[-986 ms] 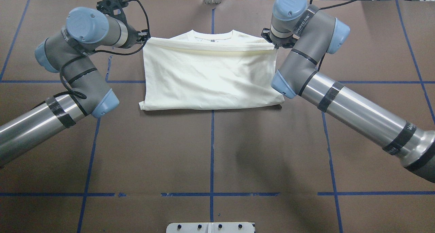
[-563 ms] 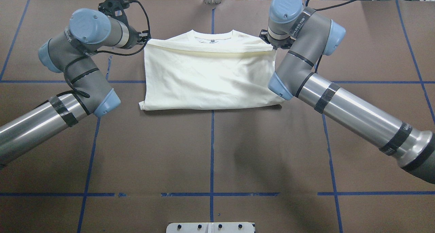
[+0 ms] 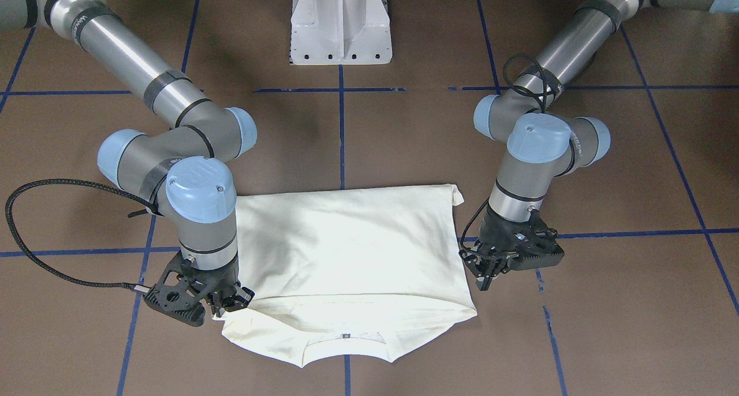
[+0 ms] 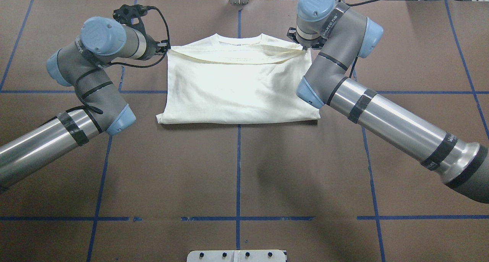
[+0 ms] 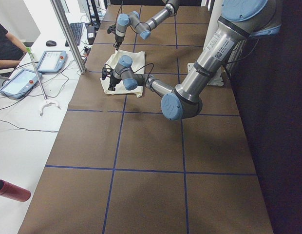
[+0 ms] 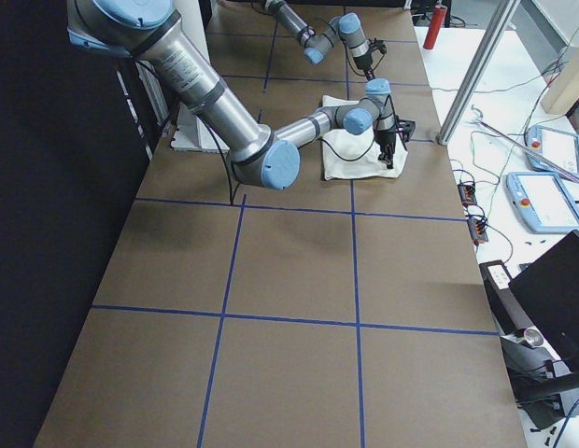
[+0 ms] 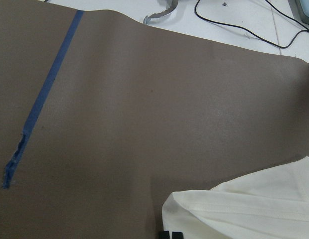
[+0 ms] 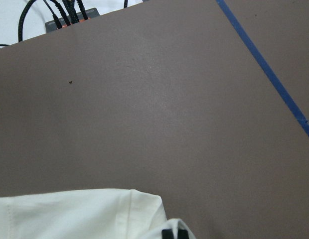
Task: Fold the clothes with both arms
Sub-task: 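Release the hem with both grippers near the collar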
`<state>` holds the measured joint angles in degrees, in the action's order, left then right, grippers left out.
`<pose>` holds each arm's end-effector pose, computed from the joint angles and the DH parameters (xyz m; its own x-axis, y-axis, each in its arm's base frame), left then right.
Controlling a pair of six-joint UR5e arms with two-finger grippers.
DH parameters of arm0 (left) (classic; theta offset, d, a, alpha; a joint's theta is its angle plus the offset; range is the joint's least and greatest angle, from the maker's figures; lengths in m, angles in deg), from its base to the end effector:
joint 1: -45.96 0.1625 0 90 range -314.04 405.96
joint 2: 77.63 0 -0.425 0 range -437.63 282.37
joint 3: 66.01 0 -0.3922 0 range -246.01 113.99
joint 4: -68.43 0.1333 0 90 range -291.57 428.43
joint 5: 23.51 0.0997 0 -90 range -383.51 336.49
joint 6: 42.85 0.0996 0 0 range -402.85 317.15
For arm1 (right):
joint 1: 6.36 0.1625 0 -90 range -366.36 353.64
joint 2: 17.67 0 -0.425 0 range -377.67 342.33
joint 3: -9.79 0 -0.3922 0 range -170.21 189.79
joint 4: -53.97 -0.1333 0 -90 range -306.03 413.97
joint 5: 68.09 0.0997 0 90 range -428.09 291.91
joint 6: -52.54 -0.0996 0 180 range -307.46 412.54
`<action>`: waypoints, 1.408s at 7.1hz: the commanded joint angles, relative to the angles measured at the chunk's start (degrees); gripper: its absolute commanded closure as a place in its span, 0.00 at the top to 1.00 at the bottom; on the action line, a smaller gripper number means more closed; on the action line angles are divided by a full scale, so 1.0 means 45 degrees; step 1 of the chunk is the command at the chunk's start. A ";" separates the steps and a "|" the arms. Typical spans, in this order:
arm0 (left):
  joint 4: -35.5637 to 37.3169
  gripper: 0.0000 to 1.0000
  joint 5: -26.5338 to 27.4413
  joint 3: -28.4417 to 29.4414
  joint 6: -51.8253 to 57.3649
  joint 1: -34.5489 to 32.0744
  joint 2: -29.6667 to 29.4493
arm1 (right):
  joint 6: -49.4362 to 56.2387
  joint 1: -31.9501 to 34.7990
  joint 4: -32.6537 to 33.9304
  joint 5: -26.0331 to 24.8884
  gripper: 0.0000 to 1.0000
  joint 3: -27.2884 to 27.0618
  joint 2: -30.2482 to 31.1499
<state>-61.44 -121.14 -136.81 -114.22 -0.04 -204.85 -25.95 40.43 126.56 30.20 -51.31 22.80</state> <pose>0.4462 -0.6349 0.3476 0.5527 -0.1165 -0.8252 0.4836 0.8512 0.2037 -0.4813 -0.6861 0.3163 0.6602 0.4144 0.6265 -0.5395 0.8419 0.0117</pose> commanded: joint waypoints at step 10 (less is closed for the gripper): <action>-0.0066 0.21 -0.0024 -0.0048 -0.0039 0.0045 -0.0069 | -0.0848 -0.0470 -0.1386 0.2395 1.00 -0.4240 0.3538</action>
<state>-61.74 -121.25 -136.96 -114.35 0.17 -205.16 -24.60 41.30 120.53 40.73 -62.84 33.18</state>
